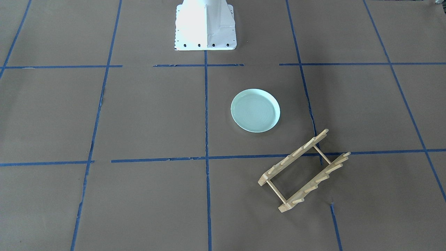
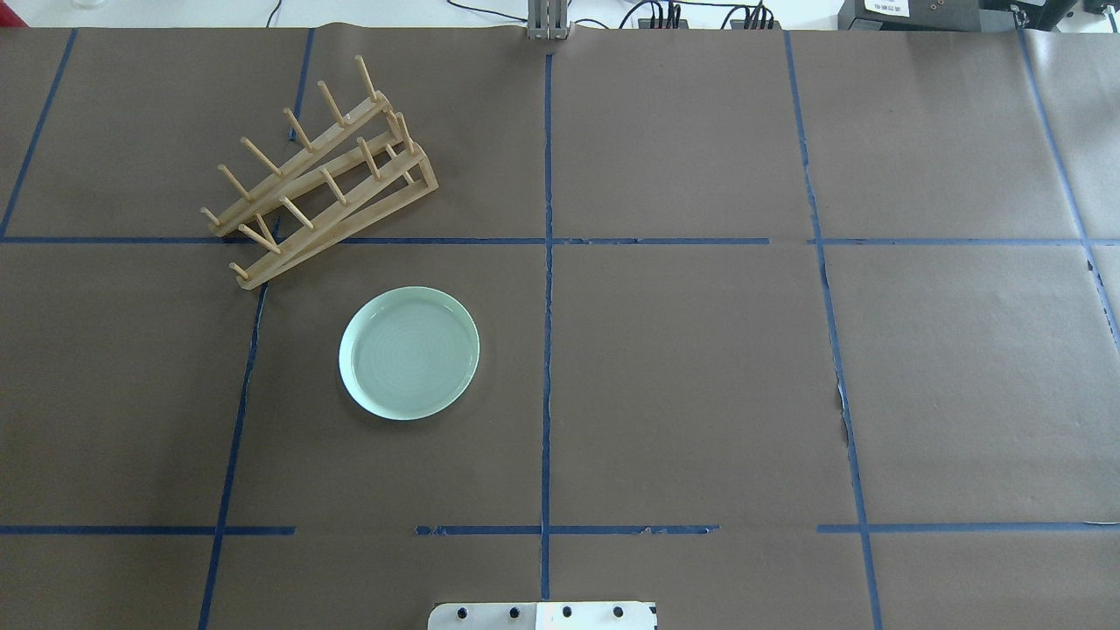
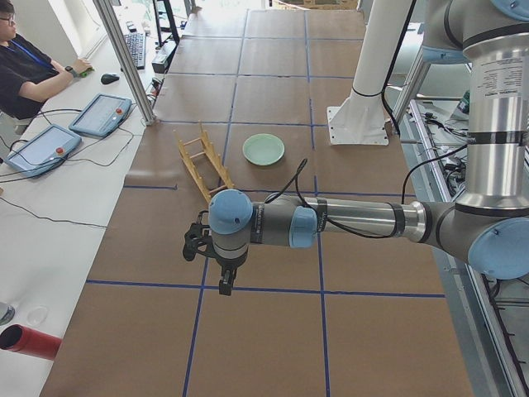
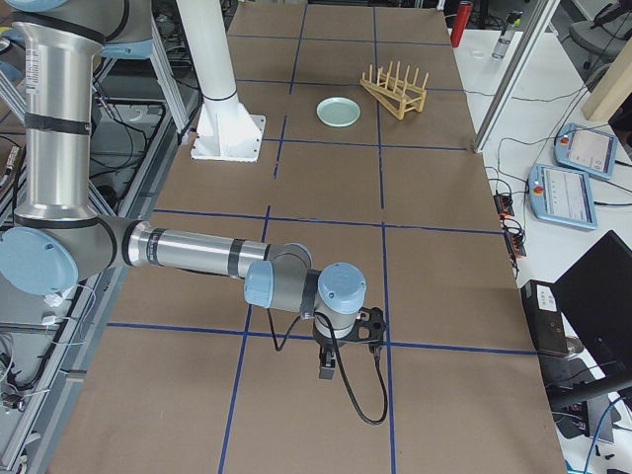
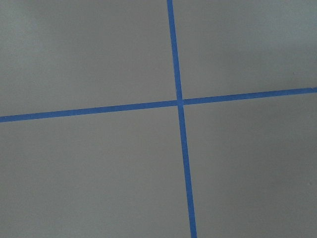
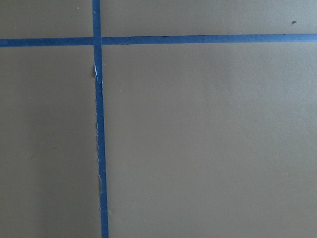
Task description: Place plate on rack
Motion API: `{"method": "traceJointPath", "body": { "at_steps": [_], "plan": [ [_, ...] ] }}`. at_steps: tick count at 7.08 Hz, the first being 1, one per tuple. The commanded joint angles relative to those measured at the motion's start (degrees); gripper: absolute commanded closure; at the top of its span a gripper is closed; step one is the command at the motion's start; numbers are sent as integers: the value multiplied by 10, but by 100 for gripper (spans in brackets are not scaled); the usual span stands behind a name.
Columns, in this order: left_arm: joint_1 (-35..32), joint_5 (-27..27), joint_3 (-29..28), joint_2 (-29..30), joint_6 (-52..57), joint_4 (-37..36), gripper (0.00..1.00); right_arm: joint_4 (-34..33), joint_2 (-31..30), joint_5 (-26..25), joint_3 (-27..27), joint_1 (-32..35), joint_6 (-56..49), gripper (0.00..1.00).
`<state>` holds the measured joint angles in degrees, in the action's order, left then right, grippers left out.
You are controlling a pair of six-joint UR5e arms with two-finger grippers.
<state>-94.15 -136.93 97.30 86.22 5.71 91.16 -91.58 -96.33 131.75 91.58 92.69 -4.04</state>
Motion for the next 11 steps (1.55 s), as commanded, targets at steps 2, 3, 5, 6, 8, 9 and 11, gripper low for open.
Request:
{"method": "traceJointPath", "body": {
  "at_steps": [2, 3, 5, 6, 8, 9, 11],
  "plan": [
    [0, -1, -3, 2, -4, 9, 0, 0, 0, 0, 0, 0, 0, 0],
    [0, -1, 1, 2, -5, 9, 0, 0, 0, 0, 0, 0, 0, 0],
    [11, 1, 6, 22, -8, 19, 0, 0, 0, 0, 0, 0, 0, 0],
    [44, 0, 5, 45, -10, 16, 0, 0, 0, 0, 0, 0, 0, 0],
    [136, 5, 43, 67, -133, 19, 0, 0, 0, 0, 0, 0, 0, 0],
    [183, 8, 53, 105, -219, 19, 0, 0, 0, 0, 0, 0, 0, 0],
    [258, 48, 58, 189, -410, 17, 0, 0, 0, 0, 0, 0, 0, 0]
  ]
}}
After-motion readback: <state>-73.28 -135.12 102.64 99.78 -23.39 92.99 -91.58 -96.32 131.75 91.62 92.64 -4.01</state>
